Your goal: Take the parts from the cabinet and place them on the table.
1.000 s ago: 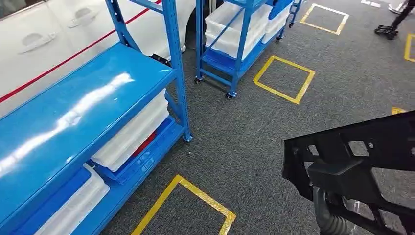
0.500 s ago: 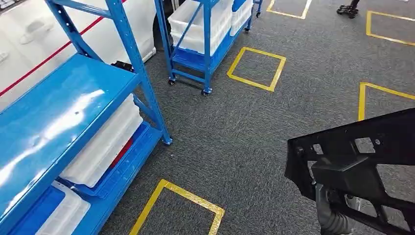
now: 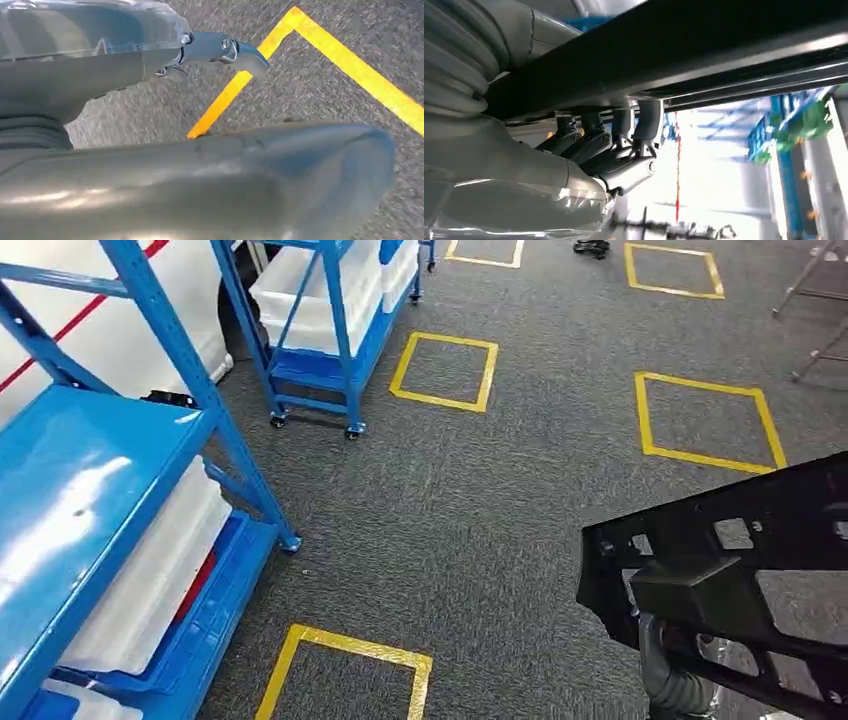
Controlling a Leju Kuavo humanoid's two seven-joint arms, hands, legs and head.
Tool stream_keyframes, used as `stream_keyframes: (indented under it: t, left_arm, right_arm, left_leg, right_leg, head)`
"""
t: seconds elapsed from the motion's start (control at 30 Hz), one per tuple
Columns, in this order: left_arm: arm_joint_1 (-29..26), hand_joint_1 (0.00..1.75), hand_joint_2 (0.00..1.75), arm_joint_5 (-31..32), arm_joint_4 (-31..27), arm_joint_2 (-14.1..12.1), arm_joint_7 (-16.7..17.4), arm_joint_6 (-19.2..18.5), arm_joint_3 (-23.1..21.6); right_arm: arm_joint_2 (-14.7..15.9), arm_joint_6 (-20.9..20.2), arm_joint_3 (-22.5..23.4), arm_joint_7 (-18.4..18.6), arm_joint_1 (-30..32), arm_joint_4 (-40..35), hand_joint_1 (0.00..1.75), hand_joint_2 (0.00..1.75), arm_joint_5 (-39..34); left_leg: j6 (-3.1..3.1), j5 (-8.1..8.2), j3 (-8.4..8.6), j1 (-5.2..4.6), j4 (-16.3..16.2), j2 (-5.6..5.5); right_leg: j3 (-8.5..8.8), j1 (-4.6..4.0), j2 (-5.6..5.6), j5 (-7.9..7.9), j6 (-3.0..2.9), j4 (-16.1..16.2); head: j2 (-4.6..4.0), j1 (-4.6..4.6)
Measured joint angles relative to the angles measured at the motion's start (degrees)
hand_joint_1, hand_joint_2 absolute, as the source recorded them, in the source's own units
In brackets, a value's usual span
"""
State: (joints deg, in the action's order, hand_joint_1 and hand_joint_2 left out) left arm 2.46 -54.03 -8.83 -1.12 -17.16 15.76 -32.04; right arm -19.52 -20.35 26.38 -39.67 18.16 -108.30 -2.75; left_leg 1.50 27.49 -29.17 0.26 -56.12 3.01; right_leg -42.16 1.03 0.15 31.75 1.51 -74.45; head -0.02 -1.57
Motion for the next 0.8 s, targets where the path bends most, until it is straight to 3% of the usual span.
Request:
stream_keyframes:
  t: [0.03, 0.07, 0.1, 0.13, 0.27, 0.3, 0.33, 0.37, 0.43, 0.47, 0.5, 0.57, 0.6, 0.63, 0.67, 0.7, 0.77, 0.8]
  left_arm:
    - [0.0, 0.0, 0.0, 0.0, 0.0, 0.1, 0.0, 0.0, 0.0]
    - [0.1, 0.0, 0.0, 0.0, 0.0, 0.2, 0.0, 0.0, 0.0]
    - [0.2, 0.0, 0.0, 0.0, 0.0, 0.2, 0.0, 0.0, 0.0]
    - [0.1, 0.0, 0.0, 0.0, 0.0, 0.2, 0.0, 0.0, 0.0]
    - [0.5, 0.0, 0.0, -0.1, 0.0, 0.3, -0.1, 0.0, 0.0]
    - [0.5, 0.0, 0.0, -0.2, 0.0, 0.4, -0.2, -0.2, 0.0]
    - [0.4, 0.0, 0.0, -0.4, 0.0, 0.4, -0.2, -0.5, 0.0]
    - [0.3, 0.0, 0.0, -0.5, 0.0, 0.4, -0.2, -0.5, 0.0]
    - [0.2, 0.0, 0.0, -0.5, 0.0, 0.4, -0.2, -0.6, 0.0]
    - [0.1, 0.0, 0.0, -0.6, 0.0, 0.4, -0.2, -0.6, 0.0]
    - [0.0, 0.0, 0.0, -0.7, 0.0, 0.4, -0.1, -0.6, 0.0]
    - [0.0, 0.0, 0.0, -1.1, 0.0, 0.4, 0.4, -0.7, 0.0]
    - [0.0, 0.0, 0.0, -1.2, 0.0, 0.4, 0.4, -0.7, 0.0]
    - [-0.1, 0.0, 0.0, -1.7, 0.0, 0.2, 0.6, -0.5, 0.1]
    - [-0.1, 0.0, 0.0, -2.1, 0.0, 0.2, 0.7, -0.3, 0.2]
    - [0.0, 0.0, 0.0, -2.7, 0.0, 0.2, 0.7, -0.1, 0.4]
    - [0.3, 0.0, 0.0, -4.1, 0.0, 0.2, 0.5, 0.7, 1.1]
    - [0.4, 0.0, 0.0, -4.7, 0.0, 0.5, 0.4, 1.1, 1.6]
  right_arm:
    - [0.0, 0.1, 0.0, 0.0, 0.0, 0.1, 1.75, 1.75, 0.0]
    - [0.1, 0.3, 0.0, 0.0, 0.0, 0.1, 1.75, 1.75, 0.0]
    - [0.2, 0.7, 0.0, 0.0, -0.1, 0.1, 1.75, 1.75, 0.0]
    - [0.1, 1.2, 0.0, 0.0, -0.2, 0.2, 1.75, 1.75, 0.0]
    - [0.5, 1.0, -0.3, 0.0, 0.0, 0.7, 1.75, 1.75, -2.2]
    - [0.5, 1.3, -0.7, 0.0, 0.2, 0.7, 1.75, 1.75, -2.2]
    - [0.5, 1.7, -1.3, 0.0, 0.1, 0.8, 1.75, 1.75, -2.0]
    - [0.5, 2.3, -2.1, 0.0, -0.1, 1.0, 1.75, 1.75, -1.7]
    - [0.6, 3.2, -3.6, 0.0, -0.1, 1.2, 1.75, 1.75, -1.3]
    - [0.7, 3.6, -4.2, 0.0, -0.1, 1.4, 1.75, 1.75, -1.3]
    - [0.8, 4.1, -4.8, 0.0, 0.0, 1.5, 1.75, 1.75, -1.2]
    - [1.0, 5.4, -5.9, 0.0, 0.1, 1.5, 1.75, 1.75, -0.9]
    - [1.1, 6.0, -6.8, 0.0, 0.1, 1.5, 1.75, 1.75, -0.5]
    - [1.2, 6.6, -7.9, 0.0, 0.1, 1.5, 1.75, 1.75, 0.0]
    - [1.5, 7.2, -8.9, 0.0, 0.0, 1.5, 1.75, 1.75, 0.2]
    - [1.7, 7.9, -10.2, 0.0, 0.1, 1.5, 1.75, 1.75, 0.6]
    - [2.5, 9.8, -12.7, 0.0, 0.0, 1.6, 1.75, 1.75, 1.7]
    - [2.9, 10.9, -14.2, 0.0, -0.2, 1.7, 1.75, 1.75, 2.3]
  left_leg:
    - [-0.15, 0.16, 0.09, 0.02, -0.1, 0.76]
    - [-0.43, 0.42, 0.24, 0.04, -0.3, 1.48]
    - [-0.76, 0.72, 0.46, -0.07, -0.6, 1.98]
    - [-1.16, 1.05, 0.27, -0.47, -0.6, 2.5]
    - [-2.29, 1.4, 1.34, -0.4, -0.5, 4.58]
    - [-2.7, 2.27, 1.07, 0.02, -1.4, 2.69]
    - [-2.78, 4.14, 0.1, 0.12, -3.7, -0.08]
    - [-2.87, 6.54, -1.74, 0.22, -7.8, -1.69]
    - [-2.94, 10.45, -6.37, 0.22, -17.4, -2.64]
    - [-2.88, 10.52, -7.77, 0.22, -19.8, -2.66]
    - [-2.73, 8.99, -7.58, 0.22, -18.8, -2.72]
    - [-2.31, 3.57, -4.14, 0.23, -10.5, -3.46]
    - [-2.03, 0.77, -1.81, 0.26, -5.0, -5.06]
    - [-1.76, 0.71, -0.86, 0.34, -2.3, -9.05]
    - [-1.91, 0.67, -0.96, 0.47, -1.3, -9.08]
    - [-1.84, 0.68, -1.02, 0.19, -1.4, -8.4]
    - [-1.27, 0.43, -0.54, -0.03, -1.2, -7.0]
    - [-0.75, -0.27, -0.27, 0.69, -0.2, -5.96]
  right_leg:
    - [2.27, 0.14, -0.37, -2.15, 0.1, 3.9]
    - [6.04, 0.22, -1.54, -4.78, 0.12, 10.3]
    - [8.7, 0.18, -3.77, -5.61, 0.05, 15.0]
    - [8.87, -0.36, -4.73, -4.98, -0.55, 15.2]
    - [8.64, -0.4, -1.98, -5.29, -1.99, 15.7]
    - [8.9, -0.1, -1.37, -5.56, -2.38, 16.1]
    - [8.84, -0.06, -0.87, -5.68, -2.83, 16.1]
    - [8.7, -0.13, -0.29, -5.74, -3.01, 16.1]
    - [8.51, -0.4, 1.18, -5.82, -3.2, 16.1]
    - [8.46, -0.52, 2.11, -5.85, -3.24, 16.0]
    - [8.49, -0.58, 2.99, -5.85, -3.24, 15.9]
    - [8.66, -0.63, 4.64, -5.84, -3.23, 15.7]
    - [8.77, -0.62, 5.43, -5.82, -3.15, 15.7]
    - [8.54, -0.58, 6.05, -5.89, -2.92, 15.6]
    - [8.13, -0.62, 6.85, -6.01, -2.47, 15.3]
    - [7.84, -0.31, 7.51, -6.24, -1.99, 15.5]
    - [7.68, -0.09, 9.18, -6.75, -1.09, 16.0]
    - [7.52, -0.29, 7.95, -6.51, -1.01, 15.4]
  head:
    - [0.0, 0.0]
    - [0.0, 0.0]
    - [0.0, 0.0]
    - [0.0, -0.02]
    - [0.0, -0.02]
    - [0.0, -0.02]
    - [0.0, -0.04]
    - [0.0, -0.04]
    - [0.0, -0.04]
    - [0.0, -0.04]
    - [0.0, -0.04]
    - [0.0, -0.04]
    - [0.0, -0.04]
    - [0.0, -0.04]
    - [0.0, -0.04]
    - [0.0, -0.04]
    - [0.0, -0.04]
    - [0.0, -0.04]
